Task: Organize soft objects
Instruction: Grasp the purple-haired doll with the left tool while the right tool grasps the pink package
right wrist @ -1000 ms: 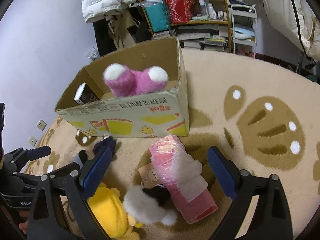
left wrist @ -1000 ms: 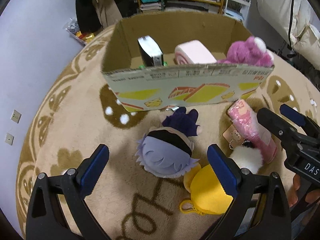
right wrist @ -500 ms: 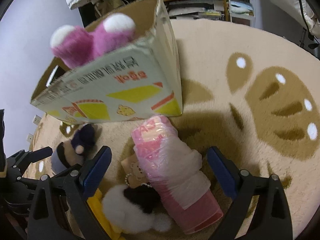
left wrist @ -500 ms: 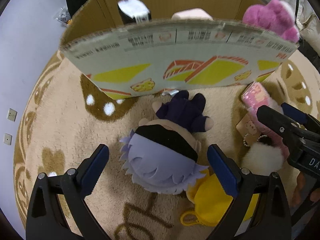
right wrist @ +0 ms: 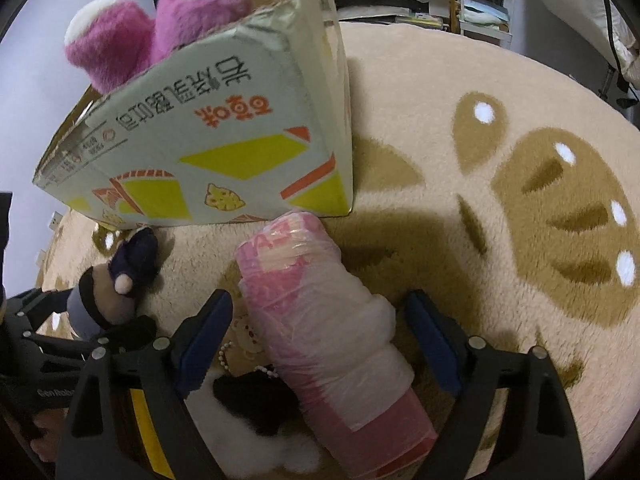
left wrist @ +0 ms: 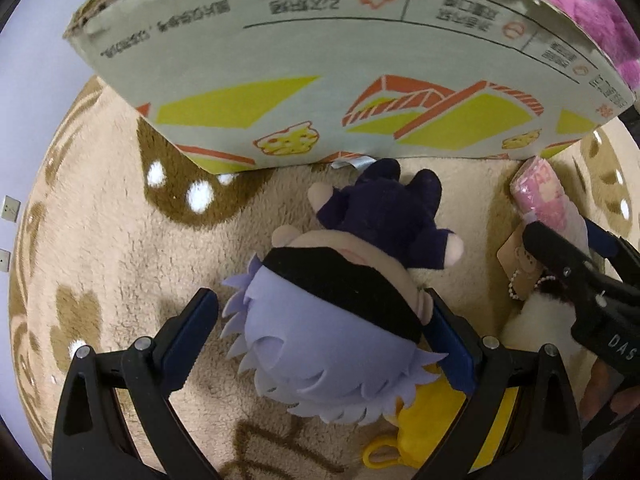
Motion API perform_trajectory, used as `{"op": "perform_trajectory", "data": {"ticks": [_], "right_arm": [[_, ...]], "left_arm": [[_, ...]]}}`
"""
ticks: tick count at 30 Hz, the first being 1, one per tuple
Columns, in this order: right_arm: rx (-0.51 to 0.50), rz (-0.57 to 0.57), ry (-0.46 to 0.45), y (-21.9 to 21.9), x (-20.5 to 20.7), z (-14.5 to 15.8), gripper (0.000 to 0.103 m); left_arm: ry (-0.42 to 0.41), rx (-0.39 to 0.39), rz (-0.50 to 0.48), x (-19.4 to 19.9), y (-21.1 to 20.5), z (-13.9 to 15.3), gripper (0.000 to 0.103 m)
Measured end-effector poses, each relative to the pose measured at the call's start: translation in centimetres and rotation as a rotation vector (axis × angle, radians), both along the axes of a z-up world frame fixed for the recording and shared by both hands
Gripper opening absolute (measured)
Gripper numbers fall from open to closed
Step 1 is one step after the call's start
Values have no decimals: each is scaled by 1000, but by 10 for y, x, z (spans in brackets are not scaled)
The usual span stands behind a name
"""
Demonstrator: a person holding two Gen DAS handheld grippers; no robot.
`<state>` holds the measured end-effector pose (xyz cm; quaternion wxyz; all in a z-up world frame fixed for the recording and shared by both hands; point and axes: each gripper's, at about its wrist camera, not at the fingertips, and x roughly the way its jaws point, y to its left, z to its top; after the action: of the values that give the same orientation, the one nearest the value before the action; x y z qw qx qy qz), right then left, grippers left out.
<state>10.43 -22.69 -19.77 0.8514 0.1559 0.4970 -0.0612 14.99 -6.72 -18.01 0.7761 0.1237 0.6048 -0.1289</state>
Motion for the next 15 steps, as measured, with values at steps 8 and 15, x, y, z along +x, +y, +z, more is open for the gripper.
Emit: {"op": "perform_trajectory", "data": {"ticks": [8, 15], "right_arm": [[-47, 2, 13, 7, -1, -5, 74], [-53, -6, 21, -7, -6, 2, 49]], "left_arm": [[-25, -23, -31, -3, -3, 4, 84], [-24, -73, -19, -7, -5, 14, 66]]}}
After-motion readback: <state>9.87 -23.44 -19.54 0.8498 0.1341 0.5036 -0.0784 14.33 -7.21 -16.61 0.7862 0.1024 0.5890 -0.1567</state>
